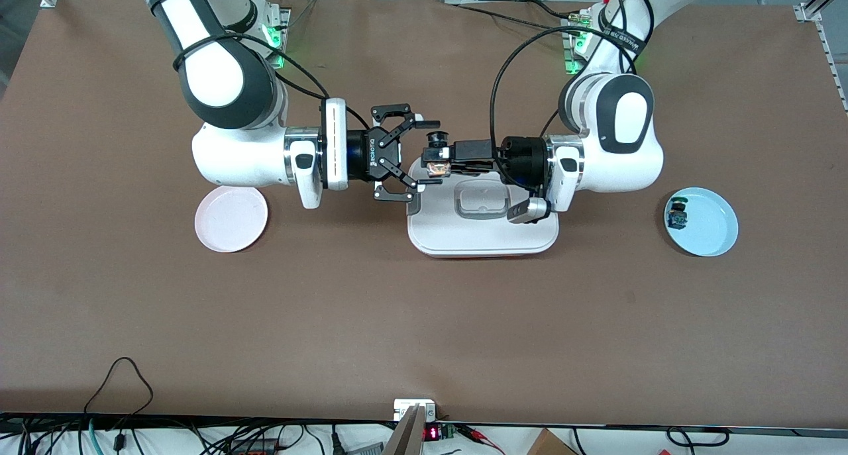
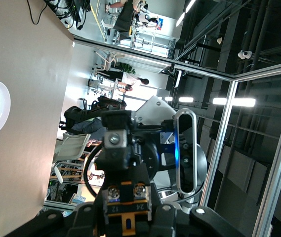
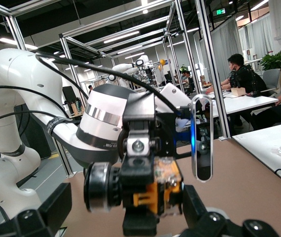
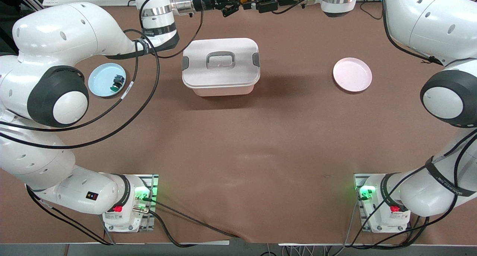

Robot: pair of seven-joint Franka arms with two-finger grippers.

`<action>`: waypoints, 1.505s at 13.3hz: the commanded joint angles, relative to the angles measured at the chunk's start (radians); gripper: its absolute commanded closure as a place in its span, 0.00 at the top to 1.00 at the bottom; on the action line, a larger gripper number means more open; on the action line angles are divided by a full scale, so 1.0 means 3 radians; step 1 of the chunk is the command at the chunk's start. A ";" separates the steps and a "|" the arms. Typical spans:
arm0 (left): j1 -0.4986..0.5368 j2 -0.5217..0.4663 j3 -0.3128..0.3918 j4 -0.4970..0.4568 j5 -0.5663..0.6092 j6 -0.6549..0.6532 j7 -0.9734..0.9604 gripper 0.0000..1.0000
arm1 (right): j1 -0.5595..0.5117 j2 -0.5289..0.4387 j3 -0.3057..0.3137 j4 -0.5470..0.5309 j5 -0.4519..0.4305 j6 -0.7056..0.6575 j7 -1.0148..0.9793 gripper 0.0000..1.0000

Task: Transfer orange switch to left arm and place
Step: 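Open the right gripper while the left gripper pulls the switch away, then carry the switch with the left gripper over the light-blue dish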

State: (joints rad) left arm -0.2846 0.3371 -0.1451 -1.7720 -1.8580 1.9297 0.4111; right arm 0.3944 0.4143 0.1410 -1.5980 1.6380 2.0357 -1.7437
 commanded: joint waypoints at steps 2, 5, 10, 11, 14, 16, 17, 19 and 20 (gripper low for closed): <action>0.0105 -0.0106 -0.0002 -0.0009 0.0240 0.0031 0.0031 0.17 | 0.0000 -0.0056 -0.0010 -0.0093 0.0073 0.0020 -0.0002 1.00; 0.0319 -0.0132 -0.0012 0.0062 0.0899 -0.0086 0.0015 0.17 | -0.0102 -0.0118 -0.0015 -0.0160 0.0047 -0.0005 -0.0052 1.00; 0.0600 -0.0127 0.0008 0.0246 0.2273 -0.0337 -0.0005 0.17 | -0.0470 -0.0230 -0.0030 -0.0384 -0.0105 -0.0178 -0.0037 1.00; 0.0697 -0.0127 0.0008 0.0307 0.2595 -0.0413 -0.0005 0.17 | -0.0577 -0.0256 -0.0030 -0.0430 -0.0238 -0.0265 -0.0032 1.00; 0.0856 -0.0096 0.0003 0.0471 0.3608 -0.0685 0.0010 0.17 | -0.0925 -0.0282 -0.0076 -0.0528 -0.0657 -0.0541 -0.0012 1.00; 0.0867 -0.0096 0.0008 0.0537 0.4287 -0.0761 0.0020 0.17 | -0.1023 -0.0287 -0.0173 -0.0528 -0.0852 -0.0644 0.0014 1.00; 0.0867 -0.0101 0.0003 0.0593 0.4655 -0.0873 0.0020 0.17 | -0.1033 -0.0297 -0.0224 -0.0528 -0.0929 -0.0660 0.0024 1.00; 0.0862 -0.0106 -0.0002 0.0635 0.5412 -0.1114 0.0041 0.18 | -0.1039 -0.0327 -0.0301 -0.0538 -0.1158 -0.0640 0.0395 1.00; 0.0862 -0.0106 -0.0022 0.0630 0.5851 -0.1170 0.0122 0.18 | -0.1039 -0.0378 -0.0311 -0.0538 -0.1327 -0.0629 0.0731 1.00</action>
State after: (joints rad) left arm -0.0257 0.3069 -0.1420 -1.6056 -0.2777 1.6279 0.4186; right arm 0.0807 0.3499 0.0522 -1.7314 1.3094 1.8425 -1.6525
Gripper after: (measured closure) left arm 0.665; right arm 0.000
